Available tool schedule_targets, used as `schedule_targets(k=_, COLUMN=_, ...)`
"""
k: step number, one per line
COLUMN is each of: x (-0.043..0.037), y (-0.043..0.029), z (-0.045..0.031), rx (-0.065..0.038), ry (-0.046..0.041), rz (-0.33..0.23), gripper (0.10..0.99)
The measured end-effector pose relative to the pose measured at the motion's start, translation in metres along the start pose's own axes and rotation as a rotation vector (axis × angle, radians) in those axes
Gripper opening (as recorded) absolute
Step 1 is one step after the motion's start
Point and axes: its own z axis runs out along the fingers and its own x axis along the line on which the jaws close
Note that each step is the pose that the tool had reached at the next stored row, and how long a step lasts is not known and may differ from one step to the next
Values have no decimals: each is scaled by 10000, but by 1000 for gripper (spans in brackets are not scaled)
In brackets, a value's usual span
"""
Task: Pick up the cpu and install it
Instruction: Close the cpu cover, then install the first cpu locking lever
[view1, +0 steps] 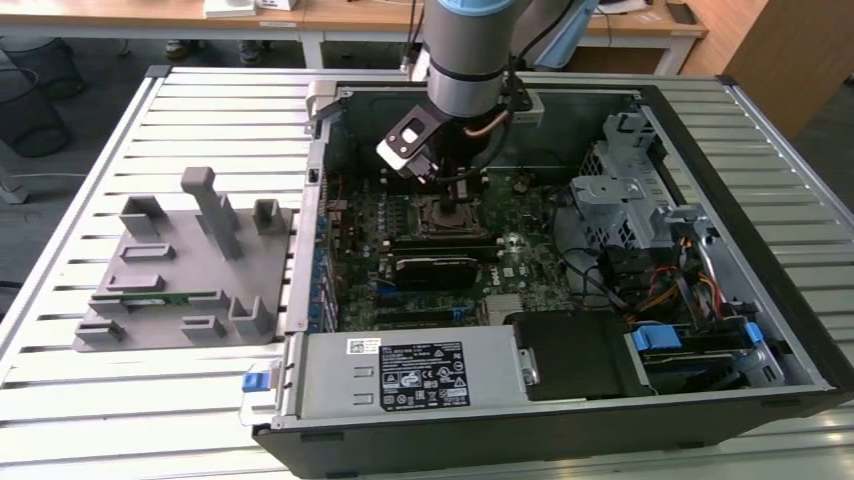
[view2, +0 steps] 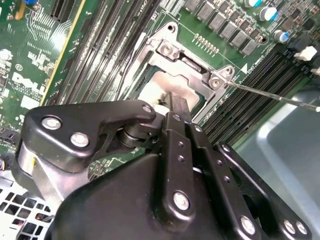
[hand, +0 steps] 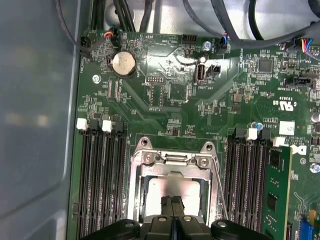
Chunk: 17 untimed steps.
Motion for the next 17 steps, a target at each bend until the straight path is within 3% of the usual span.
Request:
schedule_targets(k=10, x=-1, y=41, z=-5, rx=1, ry=-2, rz=2, gripper=106)
schedule_targets(k=17, x=0, y=41, z=-70, rx=0, ry=0, rz=1, gripper=106)
